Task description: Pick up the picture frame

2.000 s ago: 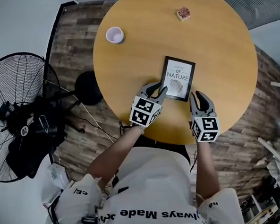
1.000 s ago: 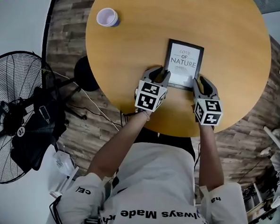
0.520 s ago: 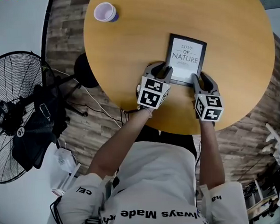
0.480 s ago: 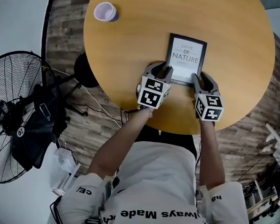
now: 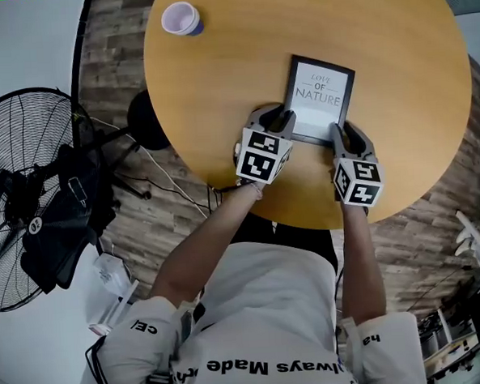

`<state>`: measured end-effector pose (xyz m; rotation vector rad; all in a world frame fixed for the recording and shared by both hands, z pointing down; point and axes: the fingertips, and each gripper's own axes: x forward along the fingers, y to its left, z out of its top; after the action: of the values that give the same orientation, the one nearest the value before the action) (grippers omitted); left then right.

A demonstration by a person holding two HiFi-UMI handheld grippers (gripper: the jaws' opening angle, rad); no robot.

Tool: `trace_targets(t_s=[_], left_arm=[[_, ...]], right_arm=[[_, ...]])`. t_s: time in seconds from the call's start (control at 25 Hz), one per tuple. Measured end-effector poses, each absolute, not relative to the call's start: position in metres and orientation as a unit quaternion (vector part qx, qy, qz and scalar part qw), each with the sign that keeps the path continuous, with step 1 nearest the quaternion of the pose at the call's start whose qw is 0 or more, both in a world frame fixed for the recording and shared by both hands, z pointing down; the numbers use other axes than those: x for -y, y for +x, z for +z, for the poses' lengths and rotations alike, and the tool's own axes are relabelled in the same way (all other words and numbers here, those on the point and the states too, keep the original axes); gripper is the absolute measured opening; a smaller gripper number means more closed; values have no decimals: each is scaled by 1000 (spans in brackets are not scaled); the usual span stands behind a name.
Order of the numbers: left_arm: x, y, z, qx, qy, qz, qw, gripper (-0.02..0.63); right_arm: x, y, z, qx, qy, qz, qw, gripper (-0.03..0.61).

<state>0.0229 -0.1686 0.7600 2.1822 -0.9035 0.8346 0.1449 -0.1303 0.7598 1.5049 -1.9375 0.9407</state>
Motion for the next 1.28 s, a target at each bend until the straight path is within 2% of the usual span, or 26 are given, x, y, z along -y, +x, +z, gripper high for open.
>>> trace_targets(t_s=[1.28], left_arm=[[146,13,680,348,849,289,272,100]], right_arm=[[103,136,683,717,583,311,225,100]])
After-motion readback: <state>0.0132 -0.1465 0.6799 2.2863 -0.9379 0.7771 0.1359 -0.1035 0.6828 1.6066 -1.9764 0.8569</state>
